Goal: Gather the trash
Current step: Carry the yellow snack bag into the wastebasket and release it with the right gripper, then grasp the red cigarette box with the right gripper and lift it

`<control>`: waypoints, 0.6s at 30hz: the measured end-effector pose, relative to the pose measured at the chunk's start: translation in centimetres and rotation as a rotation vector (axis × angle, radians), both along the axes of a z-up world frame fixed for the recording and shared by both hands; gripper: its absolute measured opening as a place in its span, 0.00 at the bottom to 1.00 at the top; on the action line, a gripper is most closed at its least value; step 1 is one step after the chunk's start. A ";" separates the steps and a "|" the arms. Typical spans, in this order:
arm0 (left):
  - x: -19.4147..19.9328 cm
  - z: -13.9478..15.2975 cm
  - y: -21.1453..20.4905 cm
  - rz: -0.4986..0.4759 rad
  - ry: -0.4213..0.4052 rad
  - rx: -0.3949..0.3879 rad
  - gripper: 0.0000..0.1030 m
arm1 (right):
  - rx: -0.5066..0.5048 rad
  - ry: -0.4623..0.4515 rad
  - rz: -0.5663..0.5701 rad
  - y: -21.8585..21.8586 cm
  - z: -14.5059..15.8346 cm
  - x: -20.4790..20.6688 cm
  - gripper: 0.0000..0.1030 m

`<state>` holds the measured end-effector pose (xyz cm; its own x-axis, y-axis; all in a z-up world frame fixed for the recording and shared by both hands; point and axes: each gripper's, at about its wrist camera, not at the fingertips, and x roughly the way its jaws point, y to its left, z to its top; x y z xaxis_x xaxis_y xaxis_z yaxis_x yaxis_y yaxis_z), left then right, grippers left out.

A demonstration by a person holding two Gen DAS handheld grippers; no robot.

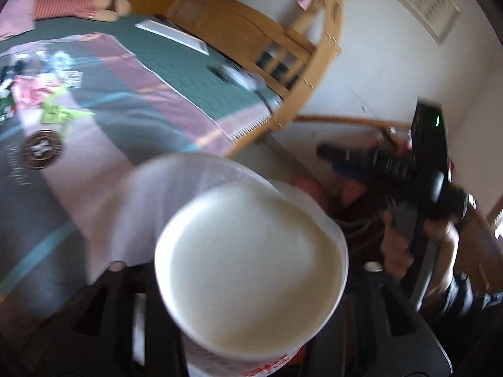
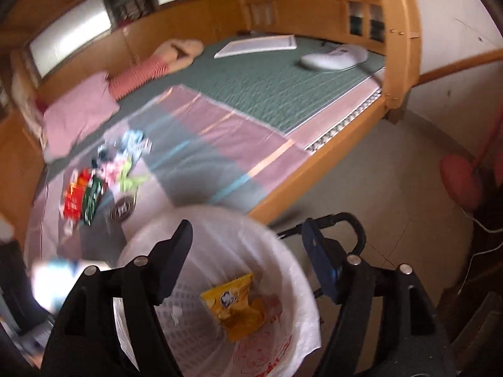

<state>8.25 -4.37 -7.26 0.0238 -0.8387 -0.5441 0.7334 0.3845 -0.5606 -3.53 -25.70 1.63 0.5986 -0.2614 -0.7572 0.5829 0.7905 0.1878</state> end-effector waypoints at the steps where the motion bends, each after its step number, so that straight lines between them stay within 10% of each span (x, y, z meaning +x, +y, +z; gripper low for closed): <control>1: -0.4 -0.3 -0.8 -0.014 0.000 0.018 0.92 | 0.000 -0.005 -0.009 -0.3 0.2 -0.2 0.71; 8: 3.6 2.1 4.1 0.203 -0.027 0.007 0.96 | 0.044 -0.032 -0.020 0.2 0.0 0.4 0.72; 14: 12.0 5.1 16.2 0.801 -0.232 0.473 0.96 | 0.118 -0.041 0.172 6.5 0.7 7.9 0.72; 18: 14.5 3.5 26.4 1.065 -0.151 0.463 0.96 | 0.139 -0.067 0.369 15.5 -0.5 16.2 0.72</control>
